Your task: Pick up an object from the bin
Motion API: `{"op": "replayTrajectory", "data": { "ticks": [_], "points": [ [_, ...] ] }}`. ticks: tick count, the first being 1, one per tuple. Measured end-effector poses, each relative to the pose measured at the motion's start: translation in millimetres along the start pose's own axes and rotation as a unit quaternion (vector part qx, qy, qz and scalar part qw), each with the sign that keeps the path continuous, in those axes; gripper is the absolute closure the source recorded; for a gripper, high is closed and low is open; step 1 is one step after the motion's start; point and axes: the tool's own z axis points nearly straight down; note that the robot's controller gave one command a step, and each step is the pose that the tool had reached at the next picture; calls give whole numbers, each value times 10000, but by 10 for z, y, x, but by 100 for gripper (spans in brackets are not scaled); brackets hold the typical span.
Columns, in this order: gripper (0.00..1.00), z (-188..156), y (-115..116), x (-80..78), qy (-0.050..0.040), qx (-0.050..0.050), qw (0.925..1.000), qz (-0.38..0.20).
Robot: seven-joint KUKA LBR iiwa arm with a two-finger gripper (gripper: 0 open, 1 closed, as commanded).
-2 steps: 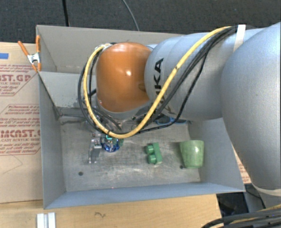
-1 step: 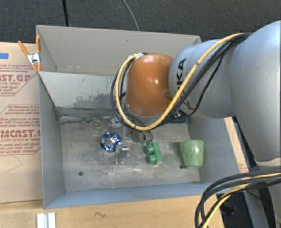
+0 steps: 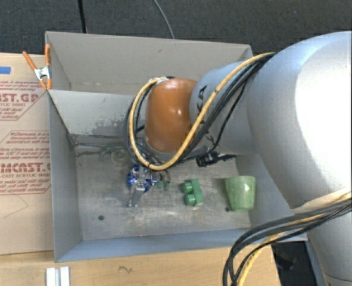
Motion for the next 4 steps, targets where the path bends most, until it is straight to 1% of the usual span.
{"op": "replayTrajectory", "data": {
  "ticks": [1,2,3,4],
  "points": [
    [100,27,-2,11,21,1,10000,7],
    [0,27,-2,11,22,0,10000,6],
    [0,138,-549,324,-37,-33,9992,391],
    [100,137,-538,334,4,-20,9993,365]
  ]
}}
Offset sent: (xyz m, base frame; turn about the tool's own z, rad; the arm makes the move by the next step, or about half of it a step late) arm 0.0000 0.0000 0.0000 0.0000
